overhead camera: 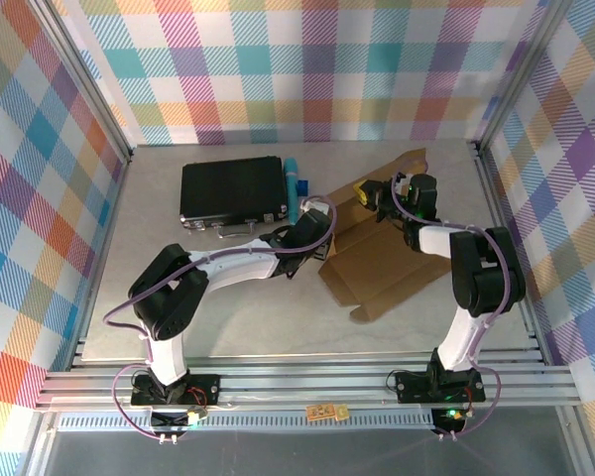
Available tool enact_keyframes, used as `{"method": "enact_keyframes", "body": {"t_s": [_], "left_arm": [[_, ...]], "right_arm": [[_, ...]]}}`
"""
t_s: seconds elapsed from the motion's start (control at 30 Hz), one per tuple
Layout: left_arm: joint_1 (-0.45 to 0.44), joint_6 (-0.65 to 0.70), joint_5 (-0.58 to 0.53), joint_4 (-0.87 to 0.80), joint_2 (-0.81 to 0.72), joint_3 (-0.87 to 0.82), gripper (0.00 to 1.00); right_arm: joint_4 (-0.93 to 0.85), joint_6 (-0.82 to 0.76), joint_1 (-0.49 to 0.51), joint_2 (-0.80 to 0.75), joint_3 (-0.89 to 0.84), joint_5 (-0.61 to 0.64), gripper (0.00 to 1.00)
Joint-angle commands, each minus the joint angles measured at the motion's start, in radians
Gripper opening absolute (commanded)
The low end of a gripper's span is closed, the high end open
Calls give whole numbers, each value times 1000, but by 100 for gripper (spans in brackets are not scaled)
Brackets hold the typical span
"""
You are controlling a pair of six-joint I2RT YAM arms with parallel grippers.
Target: Fold the paper box
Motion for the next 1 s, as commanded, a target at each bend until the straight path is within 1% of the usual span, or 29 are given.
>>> {"method": "enact_keyframes", "body": {"t_s": [0.0, 0.13, 0.27, 0.37, 0.63, 0.7, 0.77, 0.97], "left_arm": [[-11, -29, -104, -9, 9, 14, 45], [-27, -40, -125, -2, 4, -5, 45], [-48, -42, -143, -6, 12, -5, 47], [-59, -51, -175, -28, 26, 6, 46], [-86, -79, -325, -187, 127, 116, 43], [-87, -95, -355, -207, 147, 129, 39], [-88, -106, -379, -215, 158, 135, 32], [-88, -107, -416, -203, 174, 146, 5]], "right_arm": [[99, 19, 10, -56, -62, -10, 0], [143, 22, 9, -84, -127, -17, 0], [139, 13, 8, -103, -164, -18, 0], [137, 15, 8, -108, -175, -13, 0], [86, 9, 10, -128, -166, 8, 0], [77, 9, 10, -129, -159, 8, 0], [63, 7, 10, -135, -152, 8, 0], [18, -2, 10, -144, -143, 7, 0]]}}
